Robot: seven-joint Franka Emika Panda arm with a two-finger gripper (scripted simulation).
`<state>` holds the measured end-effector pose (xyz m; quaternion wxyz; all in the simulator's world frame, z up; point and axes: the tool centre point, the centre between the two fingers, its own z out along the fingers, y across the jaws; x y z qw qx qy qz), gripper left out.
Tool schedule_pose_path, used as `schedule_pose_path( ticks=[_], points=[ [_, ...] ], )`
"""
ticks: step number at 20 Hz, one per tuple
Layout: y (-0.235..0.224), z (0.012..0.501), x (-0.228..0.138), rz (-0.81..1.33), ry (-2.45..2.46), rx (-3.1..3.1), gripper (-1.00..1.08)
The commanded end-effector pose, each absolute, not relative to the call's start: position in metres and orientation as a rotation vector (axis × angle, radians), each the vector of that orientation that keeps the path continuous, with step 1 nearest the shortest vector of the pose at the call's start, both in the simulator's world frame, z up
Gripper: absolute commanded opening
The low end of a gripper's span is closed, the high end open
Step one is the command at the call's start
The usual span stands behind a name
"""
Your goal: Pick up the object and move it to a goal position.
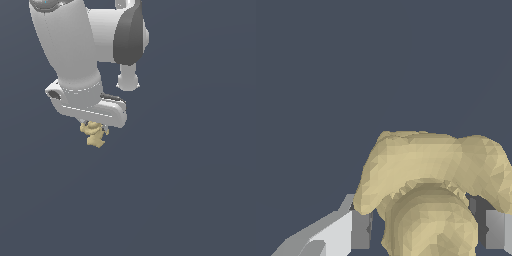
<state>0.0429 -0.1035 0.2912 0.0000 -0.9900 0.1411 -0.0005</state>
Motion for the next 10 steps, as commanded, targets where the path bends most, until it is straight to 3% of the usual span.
schedule_pose_path(
  ticks=[1, 10],
  points=[
    [-0.108, 0.3, 0.047, 0.0, 0.442, -3.11, -1.0],
    [-0.114, 0.311, 0.053, 0.0, 0.442, -3.11, -1.0]
  ],
)
